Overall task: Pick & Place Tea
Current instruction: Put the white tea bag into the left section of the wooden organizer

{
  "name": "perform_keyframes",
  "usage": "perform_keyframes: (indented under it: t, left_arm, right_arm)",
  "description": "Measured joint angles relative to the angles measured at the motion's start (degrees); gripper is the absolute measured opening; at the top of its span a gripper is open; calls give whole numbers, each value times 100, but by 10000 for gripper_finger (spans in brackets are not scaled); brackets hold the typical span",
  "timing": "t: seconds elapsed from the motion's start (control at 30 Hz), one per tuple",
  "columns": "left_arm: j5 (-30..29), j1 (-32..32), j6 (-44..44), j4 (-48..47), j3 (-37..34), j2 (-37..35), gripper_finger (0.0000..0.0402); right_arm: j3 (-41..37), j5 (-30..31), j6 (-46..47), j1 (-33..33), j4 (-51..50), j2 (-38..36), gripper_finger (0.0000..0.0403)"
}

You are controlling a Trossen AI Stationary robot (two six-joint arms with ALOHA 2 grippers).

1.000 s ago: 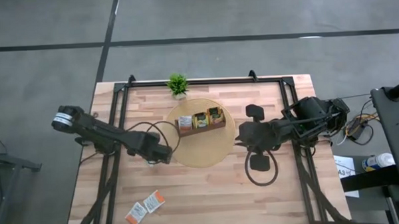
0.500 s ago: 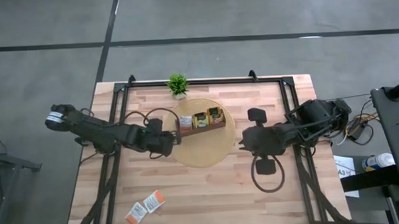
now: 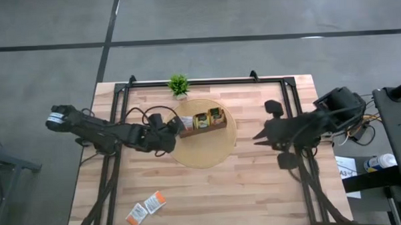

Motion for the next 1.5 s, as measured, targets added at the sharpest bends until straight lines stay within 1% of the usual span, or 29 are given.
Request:
perform_keyframes:
  t: [0.1, 0.17, 0.27, 0.43, 0.53, 0.67, 0.77, 0.87, 0.93, 1.0, 1.1, 1.2, 1.27, 1.37, 1.5]
  left_arm:
    - [-178, 43, -546, 22, -2, 48, 0]
    - [-269, 76, -954, 30, -2, 117, 0]
    - [-407, 113, -1320, 174, -9, 243, 0]
    - [-728, 142, -1433, 966, -9, 488, 0]
    - [-932, 170, -1673, 1089, -9, 628, 0]
    - [-954, 253, -1825, 1151, -123, 672, 0]
    - [-956, 315, -1851, 1367, -314, 653, 0]
    - [-857, 342, -1794, 1548, -382, 646, 0]
    - [-735, 340, -1583, 1599, -379, 642, 0]
    - [-548, 340, -1183, 1752, -369, 585, 0]
    - [-281, 340, -265, 2255, -348, 426, 0]
    - [103, 359, 863, 2832, -348, 233, 0]
    - [494, 381, 1590, 3143, -348, 80, 0]
    - [1281, 434, 2521, 3429, -348, -193, 0]
    - [2220, 476, 3469, 3541, -328, -535, 0]
  right_arm:
    - [0, 35, -127, 0, 0, -158, 63]
    - [0, 156, -251, 0, 0, -238, 63]
    - [0, 341, -318, 0, 0, -303, 63]
    - [0, 493, -568, -2, 1, -377, 63]
    - [0, 511, -680, -2, 2, -383, 63]
    - [0, 635, -748, -2, 2, -389, 63]
    - [0, 660, -765, -2, 0, -405, 63]
    - [0, 664, -819, -2, 0, -411, 63]
    - [0, 795, -833, -2, 2, -413, 63]
    - [0, 1063, -838, -3, 1, -411, 63]
    - [0, 1490, -901, -4, 0, -400, 63]
    - [0, 1564, -1030, -10, 0, -376, 63]
    - [0, 1565, -1009, -18, 32, -354, 63]
    - [0, 1567, -959, -23, 51, -327, 65]
    - [0, 1502, -884, -65, 246, -315, 83]
